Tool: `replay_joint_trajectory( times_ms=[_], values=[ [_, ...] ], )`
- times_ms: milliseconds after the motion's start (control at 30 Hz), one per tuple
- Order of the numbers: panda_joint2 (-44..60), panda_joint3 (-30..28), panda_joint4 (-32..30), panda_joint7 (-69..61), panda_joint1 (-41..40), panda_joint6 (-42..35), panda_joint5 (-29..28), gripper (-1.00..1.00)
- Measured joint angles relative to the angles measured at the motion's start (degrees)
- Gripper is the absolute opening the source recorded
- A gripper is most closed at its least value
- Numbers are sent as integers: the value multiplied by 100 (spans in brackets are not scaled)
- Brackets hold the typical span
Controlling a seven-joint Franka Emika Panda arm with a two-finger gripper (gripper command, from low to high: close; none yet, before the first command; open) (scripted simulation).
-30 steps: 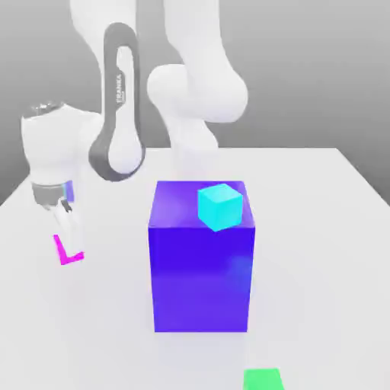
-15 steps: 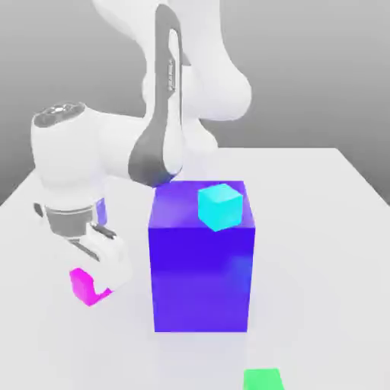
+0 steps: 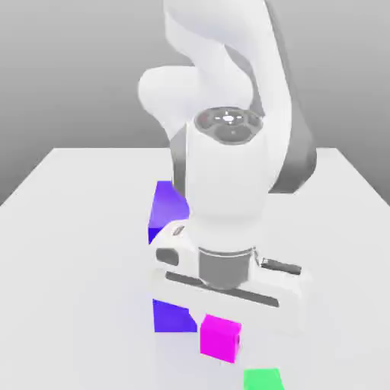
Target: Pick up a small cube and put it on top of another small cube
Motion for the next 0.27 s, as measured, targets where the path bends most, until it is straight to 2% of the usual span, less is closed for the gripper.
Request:
replay_joint_trajectory(
  times_ms=[133,167,267],
  values=[
    [728,-181,128,297,257,583,-357,-100],
    [831,-215,137,331,288,673,-404,100],
    [831,-215,137,331,288,673,-404,100]
  ],
)
